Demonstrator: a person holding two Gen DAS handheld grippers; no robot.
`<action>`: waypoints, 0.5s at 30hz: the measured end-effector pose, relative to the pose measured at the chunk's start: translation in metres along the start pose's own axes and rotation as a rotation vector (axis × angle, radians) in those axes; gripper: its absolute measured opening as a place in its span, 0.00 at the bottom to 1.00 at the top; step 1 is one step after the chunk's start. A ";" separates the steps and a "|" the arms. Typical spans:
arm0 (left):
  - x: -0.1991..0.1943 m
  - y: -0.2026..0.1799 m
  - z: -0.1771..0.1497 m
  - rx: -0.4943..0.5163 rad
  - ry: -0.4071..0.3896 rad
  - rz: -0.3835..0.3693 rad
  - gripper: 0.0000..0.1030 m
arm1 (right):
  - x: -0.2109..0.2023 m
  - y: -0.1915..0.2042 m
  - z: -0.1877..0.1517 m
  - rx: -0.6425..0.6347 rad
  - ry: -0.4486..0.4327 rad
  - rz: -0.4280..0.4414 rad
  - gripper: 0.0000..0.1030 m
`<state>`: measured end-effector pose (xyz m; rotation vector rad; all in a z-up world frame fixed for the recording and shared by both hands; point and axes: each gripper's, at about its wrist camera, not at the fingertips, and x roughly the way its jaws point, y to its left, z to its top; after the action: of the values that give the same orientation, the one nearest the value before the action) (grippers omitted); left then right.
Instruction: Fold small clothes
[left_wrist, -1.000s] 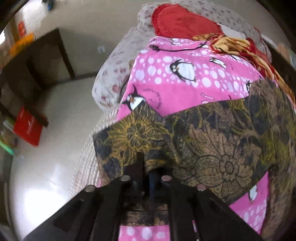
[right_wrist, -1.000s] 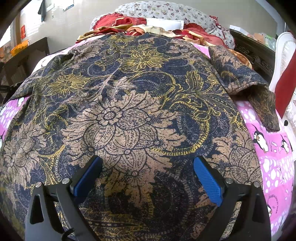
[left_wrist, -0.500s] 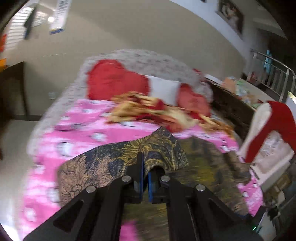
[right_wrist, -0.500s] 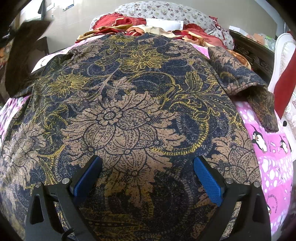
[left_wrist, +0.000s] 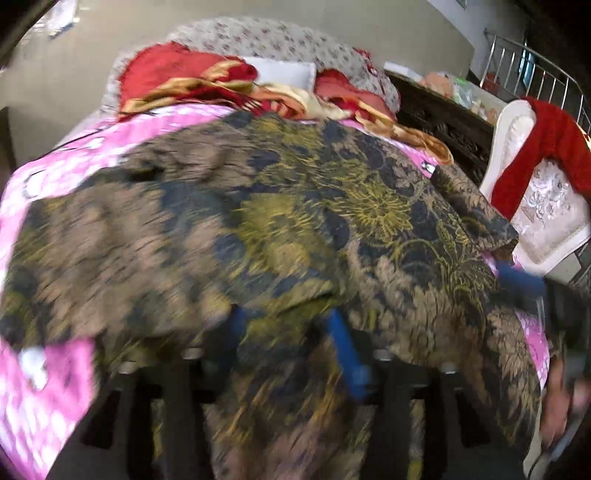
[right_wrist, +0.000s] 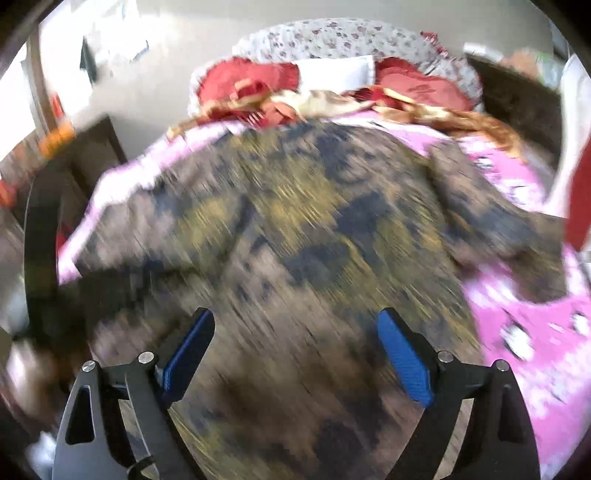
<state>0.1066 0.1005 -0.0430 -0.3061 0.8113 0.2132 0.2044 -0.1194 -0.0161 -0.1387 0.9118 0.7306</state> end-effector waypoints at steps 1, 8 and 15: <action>-0.006 0.003 -0.007 0.006 -0.007 0.007 0.61 | 0.009 0.002 0.014 0.029 -0.012 0.070 0.78; -0.020 0.033 -0.056 -0.023 -0.012 0.039 0.61 | 0.099 0.020 0.041 0.031 0.069 0.290 0.52; -0.017 0.043 -0.054 -0.087 -0.026 0.047 0.60 | 0.147 0.024 0.045 0.010 0.098 0.365 0.50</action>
<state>0.0455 0.1204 -0.0736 -0.3653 0.7856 0.2966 0.2775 -0.0071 -0.0955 0.0022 1.0479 1.0642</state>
